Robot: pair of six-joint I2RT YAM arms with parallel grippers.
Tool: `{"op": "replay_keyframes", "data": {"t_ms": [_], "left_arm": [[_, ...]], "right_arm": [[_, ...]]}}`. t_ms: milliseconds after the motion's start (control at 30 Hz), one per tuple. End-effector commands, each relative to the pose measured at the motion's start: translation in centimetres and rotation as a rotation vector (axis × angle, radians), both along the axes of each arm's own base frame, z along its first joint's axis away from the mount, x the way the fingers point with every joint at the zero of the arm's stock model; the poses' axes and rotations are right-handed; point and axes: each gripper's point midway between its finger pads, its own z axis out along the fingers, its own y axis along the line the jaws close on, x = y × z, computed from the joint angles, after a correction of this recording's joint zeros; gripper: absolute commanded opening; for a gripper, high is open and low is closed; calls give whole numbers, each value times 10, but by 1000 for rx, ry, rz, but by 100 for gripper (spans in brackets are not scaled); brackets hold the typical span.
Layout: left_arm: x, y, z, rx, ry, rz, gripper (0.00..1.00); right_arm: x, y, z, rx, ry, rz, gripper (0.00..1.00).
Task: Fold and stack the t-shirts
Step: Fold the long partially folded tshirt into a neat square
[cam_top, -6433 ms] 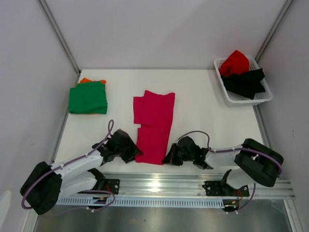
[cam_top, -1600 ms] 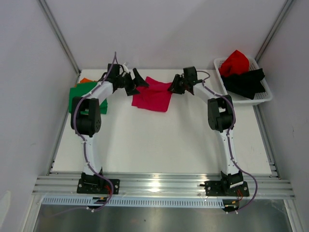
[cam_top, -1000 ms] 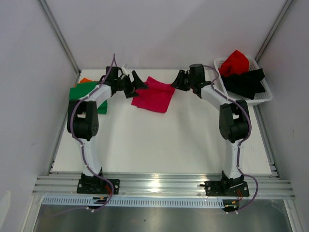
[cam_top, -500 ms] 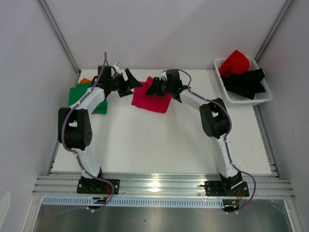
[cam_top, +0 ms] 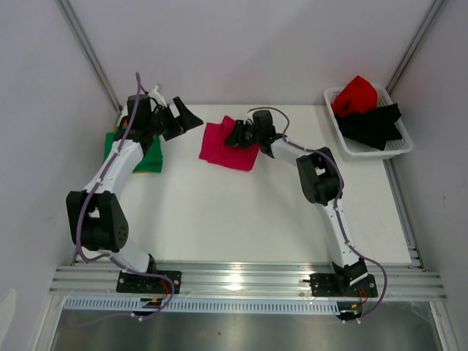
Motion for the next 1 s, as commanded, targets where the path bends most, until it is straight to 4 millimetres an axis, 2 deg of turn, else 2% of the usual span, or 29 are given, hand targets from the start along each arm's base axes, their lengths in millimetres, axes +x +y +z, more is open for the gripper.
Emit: {"op": "replay_keyframes", "data": {"t_ms": [0,100,367,600,633,700,733,767,833,867,900,967], "left_arm": [[-5,-1,-12,17,5,-20,98],[-6,-3,-28,4,42,-27,98],[-10,-13,-52,-37,92,-61,98],[-16,-19,-70,-36,127,-76,97],[-18,-20,-75,-38,140,-78,98],[-21,-23,-82,-52,155,-86,97],[-24,-24,-85,-57,164,-89,97],[-25,-27,-85,-57,158,-97,97],[-28,-28,-89,-48,167,-97,97],[-31,-29,-92,-42,171,-101,97],[-31,-29,-91,-39,166,-102,97],[-34,-30,-94,-34,171,-103,97]], "right_arm": [[8,2,58,41,-274,-35,35],[3,4,64,61,-315,-33,35],[18,1,74,58,-451,-78,34],[38,0,110,45,-585,-125,36],[47,-3,122,30,-622,-154,36],[62,-12,117,-16,-609,-197,36],[71,-12,135,-3,-638,-209,36],[78,-14,120,-24,-603,-213,36],[94,-27,121,-29,-603,-247,36],[99,-29,131,-20,-611,-260,36],[104,-32,128,-24,-607,-272,36],[109,-40,136,-17,-617,-290,36]]}}
